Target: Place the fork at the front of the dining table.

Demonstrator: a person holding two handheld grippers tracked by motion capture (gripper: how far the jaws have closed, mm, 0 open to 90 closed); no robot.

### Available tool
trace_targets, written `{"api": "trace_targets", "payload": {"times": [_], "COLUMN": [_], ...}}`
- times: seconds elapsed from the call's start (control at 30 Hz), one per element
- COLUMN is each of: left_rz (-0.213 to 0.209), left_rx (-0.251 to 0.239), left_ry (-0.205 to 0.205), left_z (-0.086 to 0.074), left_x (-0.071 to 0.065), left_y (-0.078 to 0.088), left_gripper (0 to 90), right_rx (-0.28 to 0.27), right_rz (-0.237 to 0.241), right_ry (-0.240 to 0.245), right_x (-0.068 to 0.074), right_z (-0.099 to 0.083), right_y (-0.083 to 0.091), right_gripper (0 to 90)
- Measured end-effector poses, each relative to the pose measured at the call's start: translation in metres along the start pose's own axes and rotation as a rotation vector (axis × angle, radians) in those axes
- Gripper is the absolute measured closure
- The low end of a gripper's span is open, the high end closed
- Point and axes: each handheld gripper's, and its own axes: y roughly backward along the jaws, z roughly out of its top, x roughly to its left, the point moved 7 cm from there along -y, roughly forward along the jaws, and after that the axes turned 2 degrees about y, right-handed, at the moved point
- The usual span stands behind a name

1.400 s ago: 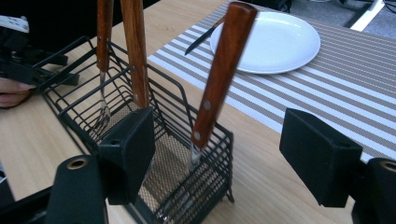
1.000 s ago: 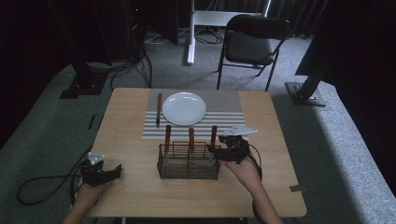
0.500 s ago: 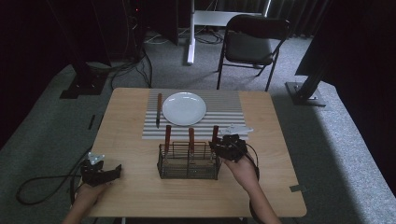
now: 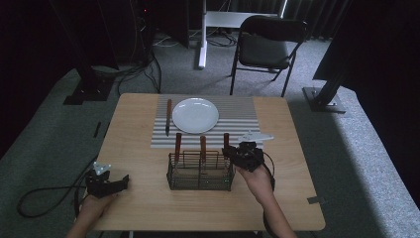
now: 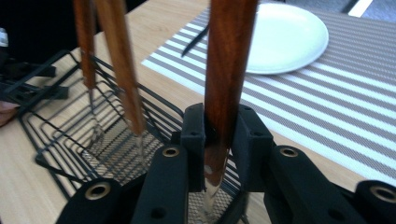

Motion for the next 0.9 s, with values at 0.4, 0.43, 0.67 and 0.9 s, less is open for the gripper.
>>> {"api": "trace_targets", "payload": {"times": [0.4,0.43,0.67,0.9], "left_rz": [0.0,0.0,0.001,0.0], "left_rx": [0.0,0.0,-0.001,-0.001], "left_ry": [0.001,0.001,-0.001,0.002], "left_z": [0.0,0.0,0.0,0.0], "left_x": [0.0,0.0,0.0,0.0], "left_y": [0.0,0.0,0.0,0.0], "left_gripper": [7.4,7.4,7.4,7.4], "right_rx": [-0.053,-0.06,-0.115,-0.184], "right_rz": [0.018,0.015,0.004,-0.006], "right_ry": [0.02,0.025,0.028,0.044], "right_x": [0.007,0.007,0.006,0.005], "right_z": [0.024,0.028,0.05,0.081], "right_y": [0.019,0.022,0.042,0.061], "right_gripper": [76.3,76.4,76.5,76.5]}}
